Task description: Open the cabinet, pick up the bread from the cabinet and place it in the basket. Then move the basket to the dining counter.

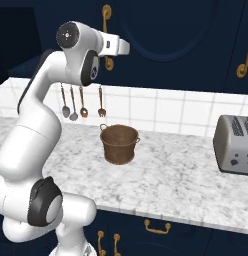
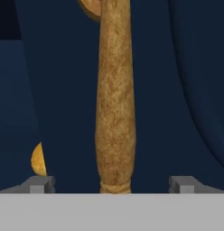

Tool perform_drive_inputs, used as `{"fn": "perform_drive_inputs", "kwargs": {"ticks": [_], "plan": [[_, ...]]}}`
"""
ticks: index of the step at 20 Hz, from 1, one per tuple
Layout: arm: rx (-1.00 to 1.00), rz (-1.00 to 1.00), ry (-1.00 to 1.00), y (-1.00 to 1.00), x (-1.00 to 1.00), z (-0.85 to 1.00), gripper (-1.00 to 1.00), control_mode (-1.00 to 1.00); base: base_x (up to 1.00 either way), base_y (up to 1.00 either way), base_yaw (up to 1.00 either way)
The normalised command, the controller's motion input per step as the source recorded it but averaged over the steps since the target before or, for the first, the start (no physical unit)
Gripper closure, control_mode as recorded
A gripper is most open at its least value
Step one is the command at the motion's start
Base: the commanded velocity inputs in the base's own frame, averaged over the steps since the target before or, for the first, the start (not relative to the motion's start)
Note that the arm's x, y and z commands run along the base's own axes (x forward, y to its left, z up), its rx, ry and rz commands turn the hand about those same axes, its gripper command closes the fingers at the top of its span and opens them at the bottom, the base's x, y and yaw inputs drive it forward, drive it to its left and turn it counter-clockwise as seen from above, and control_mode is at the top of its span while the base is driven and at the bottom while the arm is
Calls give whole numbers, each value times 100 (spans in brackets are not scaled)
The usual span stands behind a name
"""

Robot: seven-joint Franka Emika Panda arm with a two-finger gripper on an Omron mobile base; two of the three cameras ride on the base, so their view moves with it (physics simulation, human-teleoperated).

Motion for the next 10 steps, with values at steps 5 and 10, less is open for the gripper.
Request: {"fn": "perform_drive_inputs", "kwargs": {"ticks": [5,10], "plan": [[0,0,0,0,54,-15,100,-100,0,0,0],[0,0,5,0,18,-2,100,-100,0,0,0]]}}
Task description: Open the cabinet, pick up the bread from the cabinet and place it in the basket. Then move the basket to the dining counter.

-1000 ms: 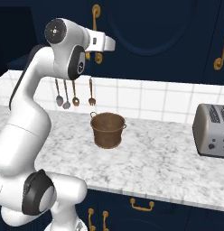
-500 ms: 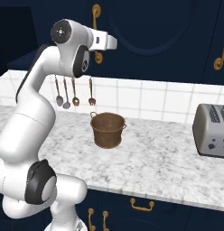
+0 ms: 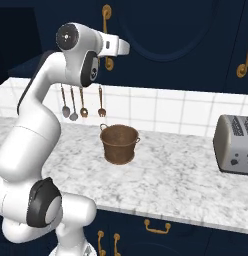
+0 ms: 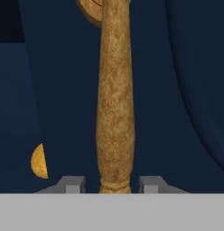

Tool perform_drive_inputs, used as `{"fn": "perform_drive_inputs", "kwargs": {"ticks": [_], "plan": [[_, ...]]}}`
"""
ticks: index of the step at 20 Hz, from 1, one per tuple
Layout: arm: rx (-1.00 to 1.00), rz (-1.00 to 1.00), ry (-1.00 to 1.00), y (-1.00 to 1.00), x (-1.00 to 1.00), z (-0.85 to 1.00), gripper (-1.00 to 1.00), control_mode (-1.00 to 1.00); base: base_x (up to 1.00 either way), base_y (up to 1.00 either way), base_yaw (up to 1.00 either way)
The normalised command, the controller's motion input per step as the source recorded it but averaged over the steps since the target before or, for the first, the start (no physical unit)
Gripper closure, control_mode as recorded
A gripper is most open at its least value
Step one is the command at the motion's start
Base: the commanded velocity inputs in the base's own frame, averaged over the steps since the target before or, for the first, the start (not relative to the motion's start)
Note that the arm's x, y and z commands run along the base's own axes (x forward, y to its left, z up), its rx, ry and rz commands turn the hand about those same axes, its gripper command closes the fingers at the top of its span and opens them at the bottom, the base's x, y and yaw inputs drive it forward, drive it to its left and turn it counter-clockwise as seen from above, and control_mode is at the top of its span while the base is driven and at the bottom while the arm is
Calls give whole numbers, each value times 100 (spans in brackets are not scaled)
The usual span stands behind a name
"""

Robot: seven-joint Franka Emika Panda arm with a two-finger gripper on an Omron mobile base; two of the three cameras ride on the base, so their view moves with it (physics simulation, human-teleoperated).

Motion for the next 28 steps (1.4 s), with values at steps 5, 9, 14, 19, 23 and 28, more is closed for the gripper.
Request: {"fn": "perform_drive_inputs", "kwargs": {"ticks": [5,9,14,19,23,28], "plan": [[0,0,0,-10,-36,0,100,-100,0,0,0],[0,0,0,-41,-84,0,100,-100,0,0,0],[0,0,0,-49,-97,1,100,-100,0,0,0],[0,0,0,-52,-100,9,100,-100,0,0,0],[0,0,0,-53,-97,5,100,-100,0,0,0],[0,0,1,-23,-98,3,-100,-100,0,0,0]]}}
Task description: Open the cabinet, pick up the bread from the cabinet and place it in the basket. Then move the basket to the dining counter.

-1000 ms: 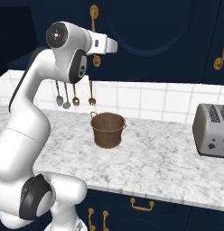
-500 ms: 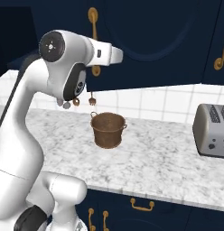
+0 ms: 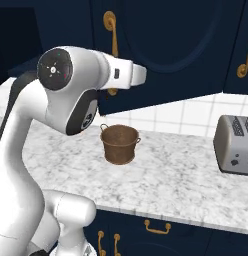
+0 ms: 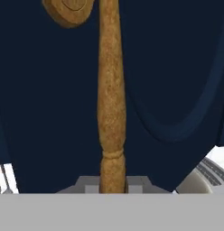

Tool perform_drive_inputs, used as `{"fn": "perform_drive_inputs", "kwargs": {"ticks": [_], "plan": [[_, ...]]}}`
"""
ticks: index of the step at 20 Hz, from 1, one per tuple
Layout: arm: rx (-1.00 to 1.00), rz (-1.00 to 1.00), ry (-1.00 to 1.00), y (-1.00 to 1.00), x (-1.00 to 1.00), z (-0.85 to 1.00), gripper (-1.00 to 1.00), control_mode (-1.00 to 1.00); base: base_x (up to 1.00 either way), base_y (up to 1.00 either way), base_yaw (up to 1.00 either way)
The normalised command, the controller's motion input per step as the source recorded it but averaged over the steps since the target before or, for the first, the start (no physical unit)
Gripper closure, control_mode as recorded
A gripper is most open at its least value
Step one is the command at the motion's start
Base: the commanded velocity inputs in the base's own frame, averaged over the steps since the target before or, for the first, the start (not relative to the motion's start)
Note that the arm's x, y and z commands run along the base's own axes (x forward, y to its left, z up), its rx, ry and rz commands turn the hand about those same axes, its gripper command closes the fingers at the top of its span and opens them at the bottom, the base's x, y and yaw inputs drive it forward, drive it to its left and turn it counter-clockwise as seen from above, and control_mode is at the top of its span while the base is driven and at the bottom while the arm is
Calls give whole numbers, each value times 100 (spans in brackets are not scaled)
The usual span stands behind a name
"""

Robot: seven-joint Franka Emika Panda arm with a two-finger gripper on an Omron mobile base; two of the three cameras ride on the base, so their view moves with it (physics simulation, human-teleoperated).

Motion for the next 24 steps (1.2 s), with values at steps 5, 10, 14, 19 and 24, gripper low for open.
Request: {"fn": "perform_drive_inputs", "kwargs": {"ticks": [5,10,14,19,24], "plan": [[-11,-6,6,27,-100,3,-100,-100,0,0,0],[-40,-13,7,96,-70,0,-100,-100,0,0,0],[-55,-5,20,100,13,-9,-100,-100,0,0,0],[-39,-5,30,81,64,-26,-100,-100,0,0,0],[-5,-29,36,-3,96,-1,-100,-100,0,0,0]]}}
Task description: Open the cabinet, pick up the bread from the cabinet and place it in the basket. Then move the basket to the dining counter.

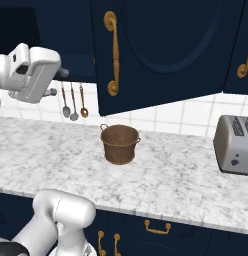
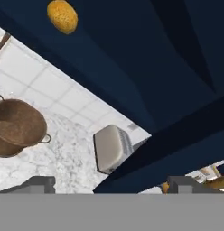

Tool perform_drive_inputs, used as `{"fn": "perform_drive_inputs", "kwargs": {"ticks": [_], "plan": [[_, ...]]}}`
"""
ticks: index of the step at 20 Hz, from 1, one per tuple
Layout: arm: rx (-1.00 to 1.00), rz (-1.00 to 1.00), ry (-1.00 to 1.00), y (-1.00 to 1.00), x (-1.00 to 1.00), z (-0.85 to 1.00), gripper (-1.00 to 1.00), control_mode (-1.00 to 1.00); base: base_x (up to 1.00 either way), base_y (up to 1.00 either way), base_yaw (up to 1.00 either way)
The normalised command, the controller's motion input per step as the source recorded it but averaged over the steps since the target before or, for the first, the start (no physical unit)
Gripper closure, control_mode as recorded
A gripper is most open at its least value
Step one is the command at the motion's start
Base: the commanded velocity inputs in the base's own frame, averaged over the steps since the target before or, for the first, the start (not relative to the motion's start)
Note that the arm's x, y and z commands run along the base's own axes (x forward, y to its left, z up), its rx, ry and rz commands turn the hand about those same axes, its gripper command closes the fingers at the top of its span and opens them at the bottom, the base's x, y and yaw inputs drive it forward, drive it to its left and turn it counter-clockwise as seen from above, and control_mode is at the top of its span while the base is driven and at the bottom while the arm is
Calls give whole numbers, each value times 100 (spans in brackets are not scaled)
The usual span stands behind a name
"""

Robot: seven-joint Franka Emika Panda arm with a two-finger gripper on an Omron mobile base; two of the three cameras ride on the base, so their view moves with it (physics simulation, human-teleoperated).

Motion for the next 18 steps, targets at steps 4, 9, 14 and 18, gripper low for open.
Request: {"fn": "perform_drive_inputs", "kwargs": {"ticks": [4,9,14,18], "plan": [[0,-20,32,-38,97,-4,-100,-100,0,0,0],[9,-13,15,-97,33,-9,-100,-100,0,0,0],[12,-14,-3,-100,-45,-1,-100,-100,0,0,0],[12,-15,-17,-100,-96,0,-100,-100,0,0,0]]}}
